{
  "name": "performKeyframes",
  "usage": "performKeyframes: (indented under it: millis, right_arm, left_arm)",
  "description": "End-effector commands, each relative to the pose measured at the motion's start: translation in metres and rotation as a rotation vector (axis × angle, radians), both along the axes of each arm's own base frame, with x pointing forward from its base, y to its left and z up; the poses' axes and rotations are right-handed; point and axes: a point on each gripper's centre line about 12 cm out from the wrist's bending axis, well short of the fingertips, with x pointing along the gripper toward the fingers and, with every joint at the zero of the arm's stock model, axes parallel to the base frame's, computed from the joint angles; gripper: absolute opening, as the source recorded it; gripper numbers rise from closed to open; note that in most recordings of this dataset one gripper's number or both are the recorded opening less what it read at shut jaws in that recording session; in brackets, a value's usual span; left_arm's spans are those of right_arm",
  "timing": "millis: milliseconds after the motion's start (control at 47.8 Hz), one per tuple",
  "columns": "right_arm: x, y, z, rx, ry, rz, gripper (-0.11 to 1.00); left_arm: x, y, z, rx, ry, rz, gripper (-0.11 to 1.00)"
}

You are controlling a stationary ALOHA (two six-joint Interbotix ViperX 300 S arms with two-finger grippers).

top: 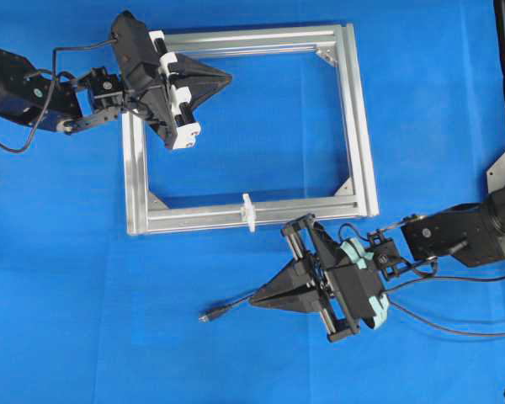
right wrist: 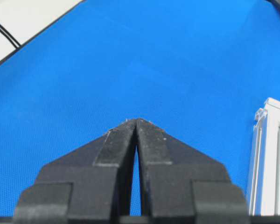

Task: Insert the wire through the string loop located in the center.
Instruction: 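Open the right gripper above the black USB cable, then lower the right gripper and close it on the cable near the plug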

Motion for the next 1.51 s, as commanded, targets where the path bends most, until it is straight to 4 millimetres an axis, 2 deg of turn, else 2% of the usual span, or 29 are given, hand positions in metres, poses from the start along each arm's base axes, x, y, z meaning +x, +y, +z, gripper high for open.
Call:
performKeyframes:
  millis: [0,125,690,753,837,1046,1088,1192,1360,1485]
  right_arm:
    - [0.004,-0.001,0.025,0.008,-0.072,-0.004,0.0]
    - [0.002,-0.002,0.027,-0.001,-0.062,0.0,-0.05]
    - [0.005,-0.005,0.027,0.012,-0.042,-0.015,-0.03]
    - [0.005,-0.005,0.028,0.014,-0.044,-0.017,0.04]
    - [0.006,-0.005,0.027,0.008,-0.031,-0.018,0.2]
    - [0.007,-0.006,0.023,-0.01,0.018,-0.023,0.81]
    - [0.008,-0.006,0.023,-0.013,0.02,-0.023,0.89]
    - [0.009,-0.005,0.024,-0.014,0.021,-0.024,0.84]
    - [0.011,-0.005,0.022,-0.017,0.036,-0.027,0.88]
    - [0.014,-0.003,0.013,-0.026,0.067,-0.025,0.88]
  left_arm:
    - [0.004,-0.007,0.02,0.022,-0.04,-0.034,0.0]
    - [0.003,-0.008,0.017,0.015,-0.021,-0.037,0.0]
    - [0.001,-0.011,0.015,0.017,-0.011,-0.044,0.0]
    - [0.001,-0.011,0.015,0.02,-0.01,-0.044,0.0]
    - [0.001,-0.011,0.015,0.022,-0.009,-0.046,0.0]
    - [0.001,-0.011,0.015,0.025,-0.008,-0.045,0.0]
    - [0.001,-0.01,0.015,0.023,-0.009,-0.043,0.0]
    - [0.001,-0.01,0.015,0.025,-0.008,-0.043,0.0]
    - [0.0,-0.01,0.015,0.024,-0.007,-0.042,0.0]
    - [-0.001,-0.01,0.014,0.023,-0.004,-0.041,0.0]
